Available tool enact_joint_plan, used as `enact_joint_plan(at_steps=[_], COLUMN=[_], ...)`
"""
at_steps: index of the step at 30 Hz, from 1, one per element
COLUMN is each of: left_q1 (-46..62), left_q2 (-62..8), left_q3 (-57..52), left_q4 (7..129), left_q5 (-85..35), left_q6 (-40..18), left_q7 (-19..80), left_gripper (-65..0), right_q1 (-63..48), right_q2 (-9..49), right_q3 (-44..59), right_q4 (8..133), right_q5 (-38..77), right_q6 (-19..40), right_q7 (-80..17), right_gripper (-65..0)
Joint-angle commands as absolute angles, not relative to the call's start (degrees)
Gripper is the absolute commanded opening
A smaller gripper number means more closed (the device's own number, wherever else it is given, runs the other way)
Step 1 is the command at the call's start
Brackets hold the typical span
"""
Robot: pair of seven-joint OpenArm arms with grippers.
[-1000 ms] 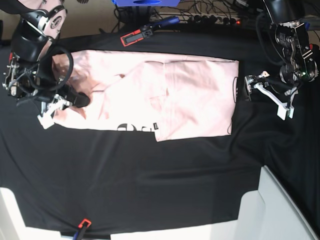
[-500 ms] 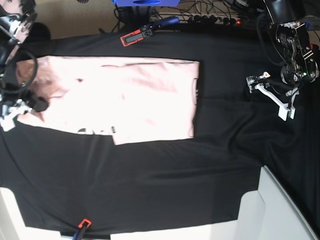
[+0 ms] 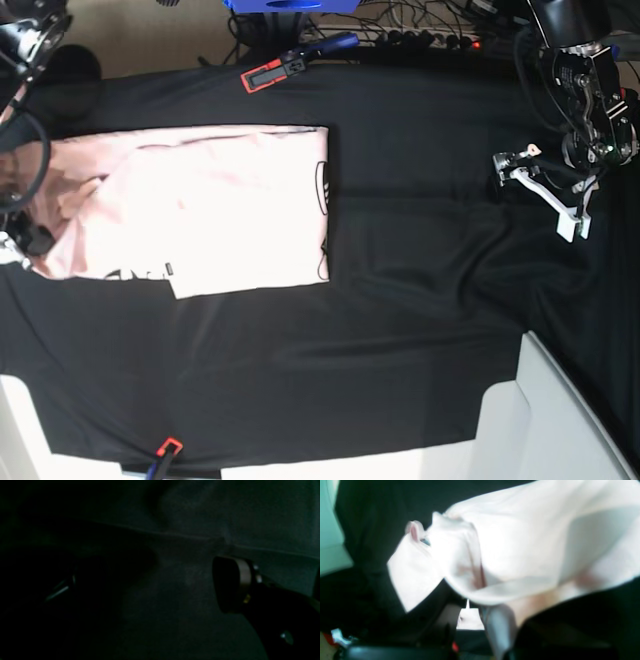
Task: Fold the T-shirt properly
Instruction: 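Drag the gripped shirt edge with the right gripper, sliding the shirt along, then lift the shirt end with the right gripper and fold it over the shirt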
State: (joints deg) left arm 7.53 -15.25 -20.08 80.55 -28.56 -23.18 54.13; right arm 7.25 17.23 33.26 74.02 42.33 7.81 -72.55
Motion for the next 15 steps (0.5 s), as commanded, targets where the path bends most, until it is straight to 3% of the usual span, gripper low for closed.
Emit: enact_joint_plan(at_steps=[1,9,15], left_q1=[7.0,7.6,8.3], left_q2=[-16.1,-16.2,-16.7], left_q3=[-20.2,-20.4,-20.2], left_q4=[82.5,84.4,84.4], left_q5=[-29.1,-29.1,-29.1], left_q6=[-23.3,-23.3,-23.3], left_q7=[53.2,53.4,53.5], left_gripper=[0.0,0.0,0.0], right_q1=[8.3,3.0,1.5], right_q2=[18.1,13.5,10.2], right_q3=[31.3,15.3,8.7], right_q4=[77.8,90.9,91.4], right_q5=[44.1,44.2,44.1], right_q6=[6.4,-17.4,-27.8], right_q7=[-71.9,-66.9,-65.8], right_gripper=[-64.9,-64.9,-64.9])
